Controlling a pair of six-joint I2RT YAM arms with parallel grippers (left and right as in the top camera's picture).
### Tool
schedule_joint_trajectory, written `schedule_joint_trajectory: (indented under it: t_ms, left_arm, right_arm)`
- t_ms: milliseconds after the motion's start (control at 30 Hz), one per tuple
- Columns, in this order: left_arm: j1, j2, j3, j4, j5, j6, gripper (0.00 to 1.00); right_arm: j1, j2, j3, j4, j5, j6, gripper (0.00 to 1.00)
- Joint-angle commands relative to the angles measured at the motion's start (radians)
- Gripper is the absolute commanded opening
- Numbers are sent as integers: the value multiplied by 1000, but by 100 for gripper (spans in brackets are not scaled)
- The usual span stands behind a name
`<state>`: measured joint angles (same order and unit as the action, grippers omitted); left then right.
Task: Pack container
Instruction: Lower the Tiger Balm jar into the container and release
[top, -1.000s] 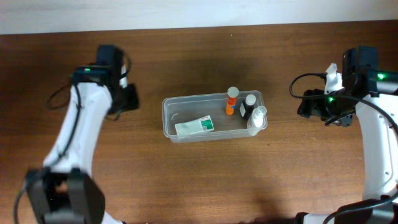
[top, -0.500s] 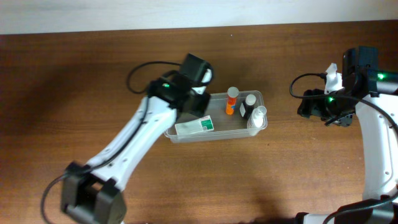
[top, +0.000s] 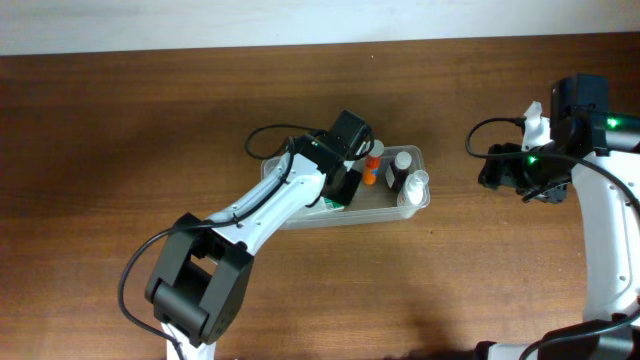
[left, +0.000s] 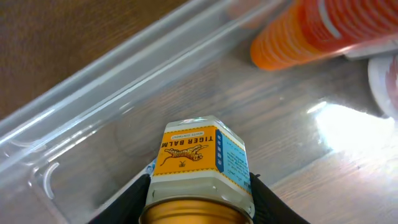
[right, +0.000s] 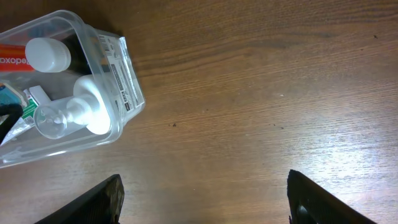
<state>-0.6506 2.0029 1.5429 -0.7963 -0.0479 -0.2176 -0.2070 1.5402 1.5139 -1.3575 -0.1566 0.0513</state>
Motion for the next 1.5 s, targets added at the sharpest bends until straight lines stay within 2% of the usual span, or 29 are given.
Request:
schedule_joint_trajectory:
  t_ms: [0,100,200,400,767,967,1167,1267,1333,1467]
  left_arm:
    - [-2,-5,5,0,18,-221,21]
    - [-3,-5,4,0,109,-356,21]
    - [-8,-5,4,1,166,-436,21]
    - [-48,-5,4,0,167,-537,21]
    - [-58,-5,4,0,163,-848,17]
    - [-58,-4,4,3,131,-911,19]
    - [-58,-4,4,3,129,-901,56]
    - [-56,-4,4,3,121,-853,69]
    - [-48,-4,4,3,110,-817,74]
    - [-15,-17,5,-1,108,-696,74]
  right_arm:
    - [-2,0,-4,0,-9,-3,76]
    - [-2,0,-4,0,-9,-3,76]
    - [-2,0,-4,0,-9,-3,76]
    - [-2,0,-4,0,-9,-4,76]
    - [-2,0,-6,0,-9,-4,76]
    - [-2,0,-6,0,-9,-3,76]
    - [-2,0,-6,0,-9,-3,76]
    - [-2,0,-6,0,-9,-3,76]
    - [-2,0,-6,0,-9,-3,76]
    - [-2,0,-6,0,-9,-4,76]
